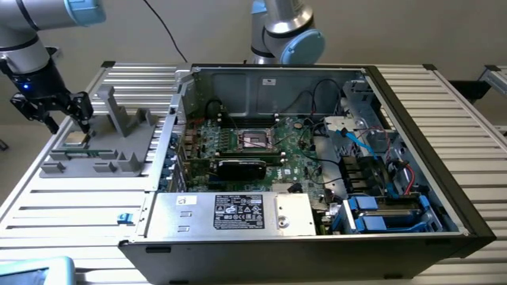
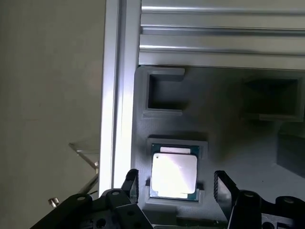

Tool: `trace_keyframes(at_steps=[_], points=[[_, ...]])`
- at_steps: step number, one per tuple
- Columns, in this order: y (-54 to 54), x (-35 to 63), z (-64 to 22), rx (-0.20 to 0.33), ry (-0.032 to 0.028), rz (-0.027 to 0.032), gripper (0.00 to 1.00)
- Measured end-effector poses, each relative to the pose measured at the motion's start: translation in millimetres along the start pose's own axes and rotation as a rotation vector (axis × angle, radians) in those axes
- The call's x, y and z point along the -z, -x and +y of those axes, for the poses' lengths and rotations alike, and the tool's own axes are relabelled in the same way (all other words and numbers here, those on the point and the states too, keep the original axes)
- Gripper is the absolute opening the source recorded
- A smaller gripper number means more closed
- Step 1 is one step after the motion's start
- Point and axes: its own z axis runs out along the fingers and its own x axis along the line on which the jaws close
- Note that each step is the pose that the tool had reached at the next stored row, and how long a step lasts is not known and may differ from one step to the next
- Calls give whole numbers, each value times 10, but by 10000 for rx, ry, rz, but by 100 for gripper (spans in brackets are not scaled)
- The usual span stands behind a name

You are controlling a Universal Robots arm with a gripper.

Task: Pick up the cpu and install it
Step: 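Pick up the cpu and move it towards the insertion slot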

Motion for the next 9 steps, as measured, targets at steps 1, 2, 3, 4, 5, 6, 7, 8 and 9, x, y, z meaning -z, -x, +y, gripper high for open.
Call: trace_keyframes(at_steps=[1,2,3,4,5,6,7,8,9], points=[[-1,-2,0,0,-9,-6,75],[-1,-2,0,0,-10,-5,75],[-1,-2,0,0,-10,-5,75],[-5,-3,0,0,-10,-5,75],[-12,-7,1,-3,-10,-6,75],[-14,-12,1,-11,-14,-7,75],[-21,-16,2,-24,-32,-20,75],[-33,-21,3,-35,-56,-43,75],[-36,-27,2,-44,-70,-51,75]])
